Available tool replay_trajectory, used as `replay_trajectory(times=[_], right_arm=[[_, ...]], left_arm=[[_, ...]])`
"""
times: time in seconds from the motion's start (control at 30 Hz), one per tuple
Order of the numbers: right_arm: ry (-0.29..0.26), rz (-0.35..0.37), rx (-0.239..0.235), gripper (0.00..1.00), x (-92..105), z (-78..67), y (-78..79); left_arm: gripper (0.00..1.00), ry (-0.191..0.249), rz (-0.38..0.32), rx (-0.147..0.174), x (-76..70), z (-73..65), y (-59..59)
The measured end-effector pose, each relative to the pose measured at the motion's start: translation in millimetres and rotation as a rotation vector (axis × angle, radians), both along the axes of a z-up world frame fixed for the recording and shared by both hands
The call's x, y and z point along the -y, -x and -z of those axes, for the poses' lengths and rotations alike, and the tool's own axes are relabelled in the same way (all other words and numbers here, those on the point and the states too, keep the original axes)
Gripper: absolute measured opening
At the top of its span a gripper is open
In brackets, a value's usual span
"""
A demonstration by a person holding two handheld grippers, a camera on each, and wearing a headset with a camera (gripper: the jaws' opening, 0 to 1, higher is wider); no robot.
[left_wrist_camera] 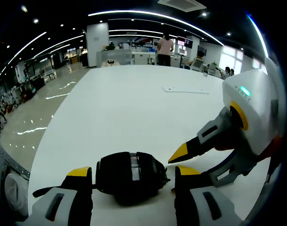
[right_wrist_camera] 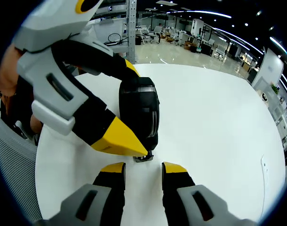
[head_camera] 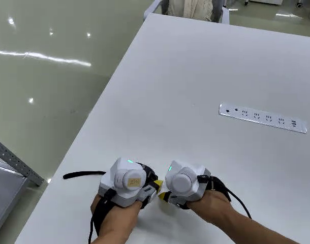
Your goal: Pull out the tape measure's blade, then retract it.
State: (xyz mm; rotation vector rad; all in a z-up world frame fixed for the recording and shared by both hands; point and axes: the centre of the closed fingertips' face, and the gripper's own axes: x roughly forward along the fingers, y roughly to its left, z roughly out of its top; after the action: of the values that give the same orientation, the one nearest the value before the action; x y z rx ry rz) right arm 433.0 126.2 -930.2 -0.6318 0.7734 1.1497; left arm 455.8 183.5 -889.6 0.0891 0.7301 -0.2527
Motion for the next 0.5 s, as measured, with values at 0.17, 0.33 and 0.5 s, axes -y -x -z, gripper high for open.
replay_trajectory(times=[0.17,0.33,0.5], right_arm=[[-0.008,0.03,-0.011,0.35,-1.9,-5.3,6.2],[-0.019,0.073,-0.021,0.37,-1.8,-13.5,11.4],[-0.025,0.108,-0.024,0.41,0.9,-20.5,15.8]], left_arm=[[0.7,-0.014,0.012,0.006,-3.4,-6.6,6.0],[0.71,-0.023,0.028,0.006,-7.6,-11.5,12.7],[0.76,-0.039,0.043,0.022,-10.2,-17.7,18.8]])
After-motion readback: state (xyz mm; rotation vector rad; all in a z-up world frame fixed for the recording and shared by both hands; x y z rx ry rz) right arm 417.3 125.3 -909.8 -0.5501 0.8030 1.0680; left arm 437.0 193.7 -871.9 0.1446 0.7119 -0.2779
